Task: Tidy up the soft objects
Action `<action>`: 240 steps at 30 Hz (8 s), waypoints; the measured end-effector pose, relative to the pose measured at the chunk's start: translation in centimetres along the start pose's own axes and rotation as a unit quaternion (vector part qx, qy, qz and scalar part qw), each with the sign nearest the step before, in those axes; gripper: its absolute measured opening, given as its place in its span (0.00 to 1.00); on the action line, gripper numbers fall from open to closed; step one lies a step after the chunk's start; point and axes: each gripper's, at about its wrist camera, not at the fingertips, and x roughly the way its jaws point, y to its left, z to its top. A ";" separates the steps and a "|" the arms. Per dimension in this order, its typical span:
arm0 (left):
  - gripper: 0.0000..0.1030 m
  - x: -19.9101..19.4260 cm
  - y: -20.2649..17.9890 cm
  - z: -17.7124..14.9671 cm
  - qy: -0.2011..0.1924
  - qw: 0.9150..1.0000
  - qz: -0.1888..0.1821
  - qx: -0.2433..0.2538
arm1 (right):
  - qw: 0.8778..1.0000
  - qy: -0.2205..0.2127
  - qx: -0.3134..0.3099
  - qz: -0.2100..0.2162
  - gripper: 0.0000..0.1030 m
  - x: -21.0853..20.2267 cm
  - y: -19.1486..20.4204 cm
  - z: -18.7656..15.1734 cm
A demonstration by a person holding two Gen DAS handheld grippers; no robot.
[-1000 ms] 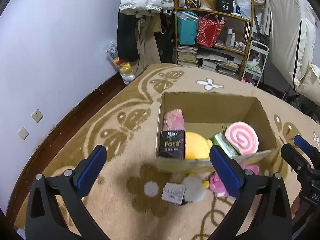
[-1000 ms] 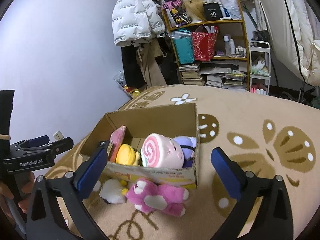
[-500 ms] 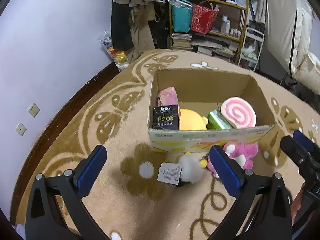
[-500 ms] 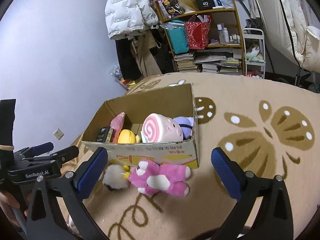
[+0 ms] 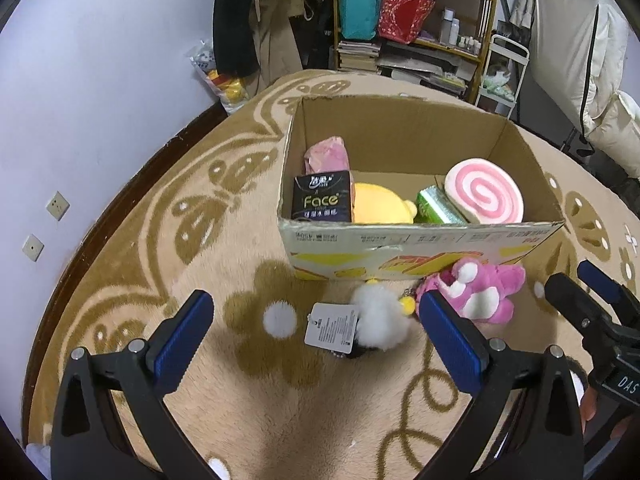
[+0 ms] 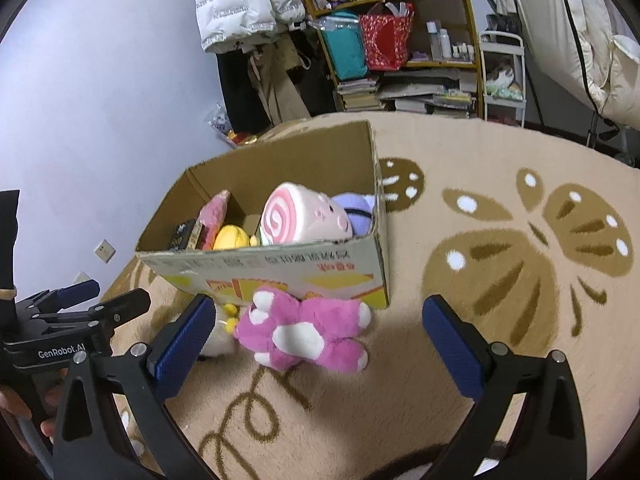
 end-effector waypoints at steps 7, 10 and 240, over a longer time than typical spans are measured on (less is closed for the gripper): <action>0.99 1.7 0.1 -0.5 0.023 1.000 0.005 -0.002 | 1.000 0.029 -0.004 -0.003 1.00 1.8 0.1 -0.7; 0.99 2.6 -0.1 -0.6 0.035 0.999 0.002 -0.003 | 0.999 0.035 -0.003 -0.002 1.00 2.4 0.1 -0.8; 1.00 -15.5 2.4 -7.1 -0.258 0.965 0.048 -0.023 | 0.975 -0.195 -0.101 -0.022 1.00 -13.1 2.9 -3.5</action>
